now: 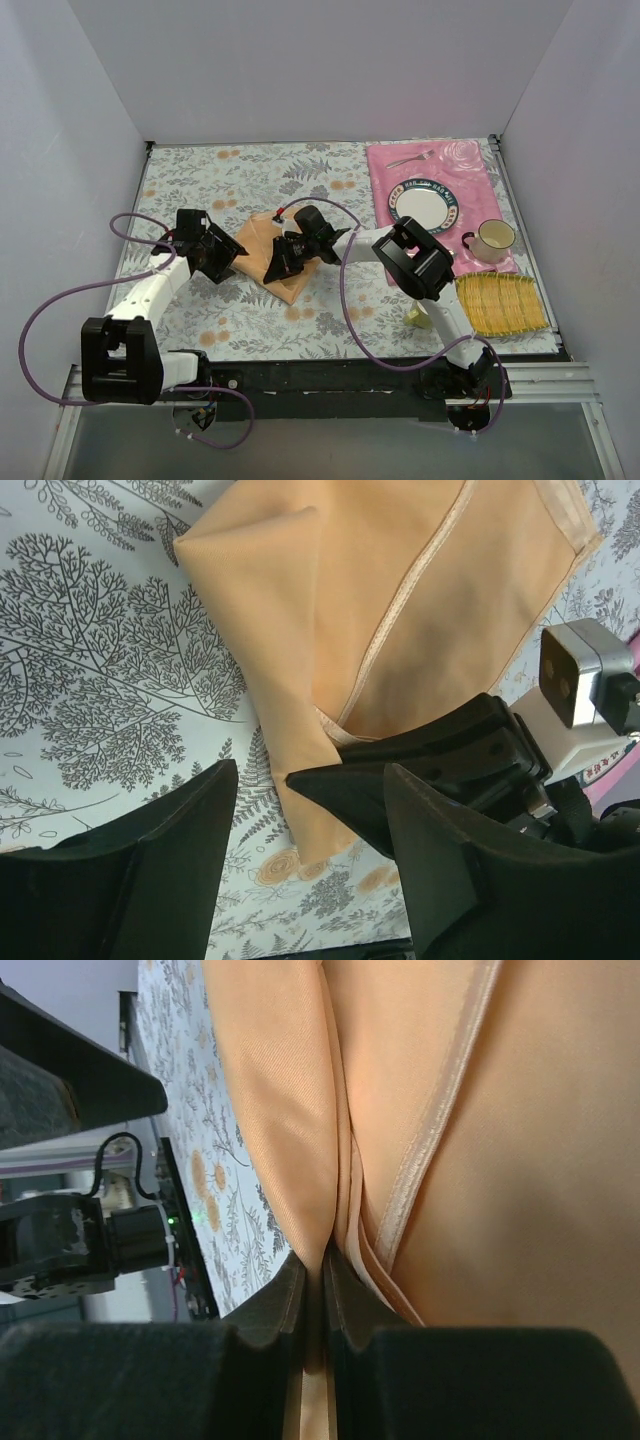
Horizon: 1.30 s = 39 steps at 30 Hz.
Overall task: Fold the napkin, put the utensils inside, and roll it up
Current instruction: Roll the napkin with the utensil
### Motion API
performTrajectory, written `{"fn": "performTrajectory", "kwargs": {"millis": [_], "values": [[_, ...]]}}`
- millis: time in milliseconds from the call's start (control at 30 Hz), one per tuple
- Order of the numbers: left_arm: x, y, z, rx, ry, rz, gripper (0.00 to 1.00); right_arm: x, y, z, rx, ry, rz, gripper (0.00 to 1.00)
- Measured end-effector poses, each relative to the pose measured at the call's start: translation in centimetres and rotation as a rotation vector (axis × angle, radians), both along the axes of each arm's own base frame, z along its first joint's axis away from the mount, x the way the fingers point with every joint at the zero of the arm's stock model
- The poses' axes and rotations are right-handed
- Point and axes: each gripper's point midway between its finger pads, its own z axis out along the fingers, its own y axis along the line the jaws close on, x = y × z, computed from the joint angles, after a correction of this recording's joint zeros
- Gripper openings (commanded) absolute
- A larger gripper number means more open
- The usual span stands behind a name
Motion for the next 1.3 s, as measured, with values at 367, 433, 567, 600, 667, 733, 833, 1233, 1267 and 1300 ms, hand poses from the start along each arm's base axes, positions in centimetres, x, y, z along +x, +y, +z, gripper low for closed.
{"fn": "performTrajectory", "kwargs": {"millis": [367, 433, 567, 600, 667, 733, 833, 1233, 1267, 1300], "values": [[-1.1, -0.6, -3.5, 0.004, 0.203, 0.067, 0.59, -0.2, 0.2, 0.1, 0.028, 0.086, -0.006, 0.01], [-0.9, -0.9, -4.3, 0.009, 0.24, 0.073, 0.57, -0.2, 0.2, 0.1, 0.027, 0.087, -0.005, 0.01], [-0.6, -1.8, -5.7, 0.02, 0.297, 0.077, 0.47, -0.2, 0.2, 0.1, 0.028, 0.087, -0.005, 0.01], [-0.8, -2.0, -6.1, 0.026, 0.311, 0.08, 0.43, -0.2, 0.2, 0.1, 0.028, 0.086, -0.005, 0.01], [-0.8, -2.1, -6.4, 0.031, 0.328, 0.092, 0.35, -0.2, 0.2, 0.1, 0.028, 0.086, -0.004, 0.01], [-0.7, -2.0, -6.5, 0.038, 0.333, 0.109, 0.27, -0.2, 0.2, 0.0, 0.028, 0.083, -0.003, 0.01], [-0.5, -1.8, -6.7, 0.059, 0.341, 0.131, 0.13, -0.3, 0.2, 0.0, 0.025, 0.076, 0.004, 0.01], [-0.1, -2.1, -7.0, 0.083, 0.408, 0.082, 0.0, 0.2, 0.3, 0.9, -0.107, -0.115, 0.099, 0.55], [-0.1, -2.1, -7.0, 0.084, 0.413, 0.075, 0.0, 0.4, 0.3, 1.1, -0.131, -0.163, 0.111, 0.59], [-0.1, -2.1, -7.0, 0.086, 0.418, 0.064, 0.0, 0.7, 0.2, 1.4, -0.16, -0.213, 0.121, 0.63]]}}
